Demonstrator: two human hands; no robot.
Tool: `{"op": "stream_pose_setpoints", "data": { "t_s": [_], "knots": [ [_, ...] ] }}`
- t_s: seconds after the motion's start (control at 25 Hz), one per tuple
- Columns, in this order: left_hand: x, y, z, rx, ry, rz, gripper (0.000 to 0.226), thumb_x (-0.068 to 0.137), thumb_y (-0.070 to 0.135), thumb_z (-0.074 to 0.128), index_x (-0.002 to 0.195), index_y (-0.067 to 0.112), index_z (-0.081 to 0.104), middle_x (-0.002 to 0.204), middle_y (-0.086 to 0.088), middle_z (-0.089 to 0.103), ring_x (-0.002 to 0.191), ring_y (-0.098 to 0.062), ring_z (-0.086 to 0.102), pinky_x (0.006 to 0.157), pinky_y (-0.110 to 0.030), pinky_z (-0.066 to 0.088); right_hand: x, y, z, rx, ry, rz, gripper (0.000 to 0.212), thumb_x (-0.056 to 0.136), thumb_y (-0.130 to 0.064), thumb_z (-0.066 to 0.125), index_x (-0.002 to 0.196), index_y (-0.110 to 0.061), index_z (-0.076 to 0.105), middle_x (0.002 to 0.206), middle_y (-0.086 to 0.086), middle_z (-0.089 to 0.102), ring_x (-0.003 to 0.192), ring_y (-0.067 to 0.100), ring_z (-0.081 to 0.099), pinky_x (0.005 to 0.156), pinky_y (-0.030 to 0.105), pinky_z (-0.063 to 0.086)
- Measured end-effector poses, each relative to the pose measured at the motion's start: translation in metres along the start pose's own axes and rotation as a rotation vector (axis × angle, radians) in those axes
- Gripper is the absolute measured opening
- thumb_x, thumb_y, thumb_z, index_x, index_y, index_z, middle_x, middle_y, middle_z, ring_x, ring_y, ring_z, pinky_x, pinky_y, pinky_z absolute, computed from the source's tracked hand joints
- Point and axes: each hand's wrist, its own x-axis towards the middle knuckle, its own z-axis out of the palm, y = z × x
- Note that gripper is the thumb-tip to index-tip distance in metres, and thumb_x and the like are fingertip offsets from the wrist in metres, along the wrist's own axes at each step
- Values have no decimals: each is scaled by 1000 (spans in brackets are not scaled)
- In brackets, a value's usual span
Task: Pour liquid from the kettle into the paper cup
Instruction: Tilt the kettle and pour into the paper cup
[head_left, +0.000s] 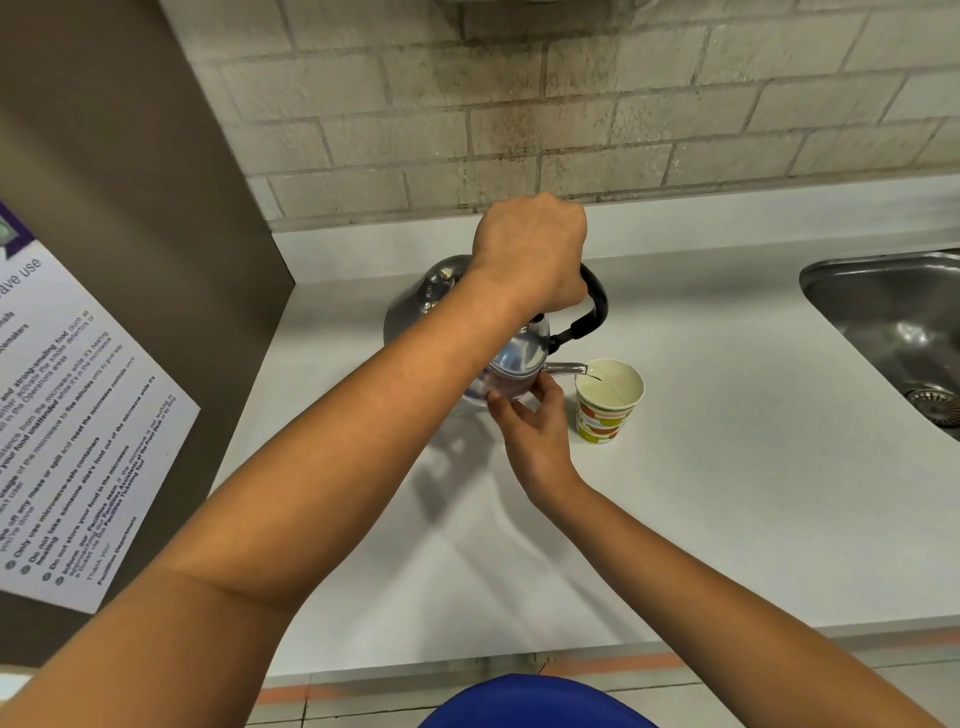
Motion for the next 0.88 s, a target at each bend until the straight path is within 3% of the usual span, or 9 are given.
{"op": "stream_pose_setpoints", "data": {
  "t_s": [0.24, 0.88],
  "knots": [
    [1, 0, -2, -4, -2, 6, 10, 73, 18, 61, 68, 19, 52, 52, 1, 33, 61, -25, 47, 55, -31, 37, 0, -2, 0, -4, 2, -7, 58, 84, -6, 60, 133, -7, 30, 139, 14, 46, 120, 29, 53, 95, 32, 44],
    [-4, 6, -3, 16, 17, 28, 17, 72, 17, 61, 65, 16, 46, 53, 0, 33, 58, -27, 45, 53, -31, 36, -4, -2, 1, -9, 13, 5, 58, 84, -6, 60, 133, -5, 30, 139, 14, 45, 119, 31, 53, 92, 30, 45]
  ]
}}
